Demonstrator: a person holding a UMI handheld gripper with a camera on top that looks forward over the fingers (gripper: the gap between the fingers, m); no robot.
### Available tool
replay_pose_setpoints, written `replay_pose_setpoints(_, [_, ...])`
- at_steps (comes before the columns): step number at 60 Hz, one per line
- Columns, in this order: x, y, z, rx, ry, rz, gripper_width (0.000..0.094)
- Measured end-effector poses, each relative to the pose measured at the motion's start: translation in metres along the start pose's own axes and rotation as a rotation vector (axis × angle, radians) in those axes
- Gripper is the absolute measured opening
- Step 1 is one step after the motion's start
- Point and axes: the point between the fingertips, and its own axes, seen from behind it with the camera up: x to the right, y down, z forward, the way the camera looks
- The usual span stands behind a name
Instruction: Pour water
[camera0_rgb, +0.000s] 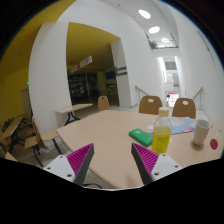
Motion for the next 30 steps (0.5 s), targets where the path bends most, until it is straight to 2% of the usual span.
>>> replay_pose_setpoints(18, [0.101, -0.018, -0.035, 0.053, 0.206, -0.003, 0.0821])
replay_pose_setpoints(30, [0.138, -0.02, -0.011, 0.065, 0.294, 0.009, 0.0823])
